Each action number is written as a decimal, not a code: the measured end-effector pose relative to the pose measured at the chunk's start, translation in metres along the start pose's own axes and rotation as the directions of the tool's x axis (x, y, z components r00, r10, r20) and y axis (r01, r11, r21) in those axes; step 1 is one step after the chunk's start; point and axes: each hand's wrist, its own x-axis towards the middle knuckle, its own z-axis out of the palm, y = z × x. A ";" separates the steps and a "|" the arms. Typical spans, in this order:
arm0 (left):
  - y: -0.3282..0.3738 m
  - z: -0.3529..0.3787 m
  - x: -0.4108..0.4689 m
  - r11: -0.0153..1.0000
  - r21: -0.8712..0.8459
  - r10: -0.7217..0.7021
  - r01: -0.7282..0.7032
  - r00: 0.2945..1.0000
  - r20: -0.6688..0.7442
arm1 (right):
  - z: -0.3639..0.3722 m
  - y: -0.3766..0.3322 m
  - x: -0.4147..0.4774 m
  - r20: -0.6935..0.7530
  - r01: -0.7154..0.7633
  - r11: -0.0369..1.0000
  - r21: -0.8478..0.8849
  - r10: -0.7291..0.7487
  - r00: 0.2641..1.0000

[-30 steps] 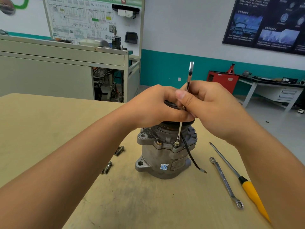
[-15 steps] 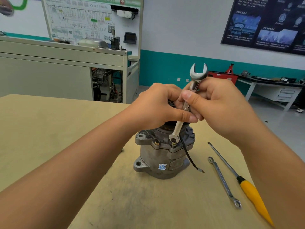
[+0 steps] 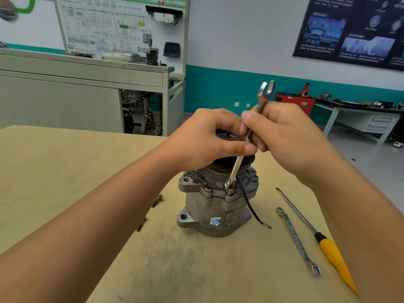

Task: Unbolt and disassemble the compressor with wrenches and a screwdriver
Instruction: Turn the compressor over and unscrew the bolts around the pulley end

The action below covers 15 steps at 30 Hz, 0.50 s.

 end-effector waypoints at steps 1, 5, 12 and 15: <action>0.000 -0.002 0.000 1.000 -0.026 0.003 -0.003 1.000 0.009 | -0.001 0.000 0.001 0.010 0.004 1.000 -0.017 -0.004 1.000; -0.005 -0.001 0.002 1.000 -0.002 -0.030 0.030 1.000 0.005 | 0.001 0.002 0.003 0.033 0.015 0.999 -0.042 -0.013 0.999; -0.007 0.004 0.004 0.999 0.012 -0.035 0.036 0.998 -0.056 | 0.006 0.006 0.002 -0.013 0.047 0.999 -0.009 -0.047 0.999; -0.006 0.003 0.003 0.998 0.025 -0.052 0.054 0.996 -0.066 | 0.008 0.005 0.002 -0.034 0.045 0.999 -0.025 -0.046 0.998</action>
